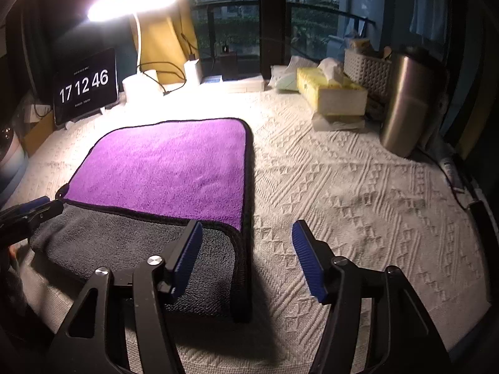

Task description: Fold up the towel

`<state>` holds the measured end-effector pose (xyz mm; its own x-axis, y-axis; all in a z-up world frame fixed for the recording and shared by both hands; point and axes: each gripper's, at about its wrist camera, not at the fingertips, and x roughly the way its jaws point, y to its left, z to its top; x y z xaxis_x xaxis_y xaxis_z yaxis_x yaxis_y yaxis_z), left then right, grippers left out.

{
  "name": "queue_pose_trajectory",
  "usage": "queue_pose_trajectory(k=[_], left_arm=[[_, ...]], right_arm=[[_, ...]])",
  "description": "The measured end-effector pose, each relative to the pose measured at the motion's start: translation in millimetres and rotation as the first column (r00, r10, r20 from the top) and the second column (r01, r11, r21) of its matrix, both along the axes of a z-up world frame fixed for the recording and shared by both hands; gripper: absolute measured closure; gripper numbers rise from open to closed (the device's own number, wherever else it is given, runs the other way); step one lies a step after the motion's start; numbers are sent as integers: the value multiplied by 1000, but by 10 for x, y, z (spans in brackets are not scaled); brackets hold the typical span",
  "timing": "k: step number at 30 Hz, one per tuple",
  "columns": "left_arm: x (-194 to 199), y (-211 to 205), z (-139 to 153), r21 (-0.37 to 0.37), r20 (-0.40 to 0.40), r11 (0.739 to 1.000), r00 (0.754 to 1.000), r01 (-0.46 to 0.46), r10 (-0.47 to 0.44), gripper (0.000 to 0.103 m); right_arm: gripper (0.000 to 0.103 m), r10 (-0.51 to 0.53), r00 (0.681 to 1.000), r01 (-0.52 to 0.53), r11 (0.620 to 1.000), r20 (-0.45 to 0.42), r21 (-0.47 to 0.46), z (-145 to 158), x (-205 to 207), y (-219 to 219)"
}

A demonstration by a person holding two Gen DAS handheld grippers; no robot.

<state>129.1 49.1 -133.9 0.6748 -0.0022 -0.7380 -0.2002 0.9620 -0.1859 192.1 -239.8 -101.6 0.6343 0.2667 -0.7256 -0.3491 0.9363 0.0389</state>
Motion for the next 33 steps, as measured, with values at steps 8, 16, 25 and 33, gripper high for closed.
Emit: queue_pose_trajectory(k=[8, 16, 25, 33], left_arm=[[-2, 33, -47, -2, -12, 1000, 1000, -24, 24, 62], [14, 31, -68, 7, -23, 1000, 999, -29, 29, 76], [-15, -15, -27, 28, -8, 999, 1000, -18, 18, 94], [-64, -14, 130, 37, 35, 999, 999, -22, 21, 94]], right_arm=[[59, 43, 997, -42, 999, -61, 13, -145, 79, 57], [78, 68, 992, -67, 998, -110, 16, -242, 77, 47], [96, 69, 997, -69, 997, -46, -13, -166, 10, 69], [97, 62, 998, -62, 998, 16, -17, -14, -32, 67]])
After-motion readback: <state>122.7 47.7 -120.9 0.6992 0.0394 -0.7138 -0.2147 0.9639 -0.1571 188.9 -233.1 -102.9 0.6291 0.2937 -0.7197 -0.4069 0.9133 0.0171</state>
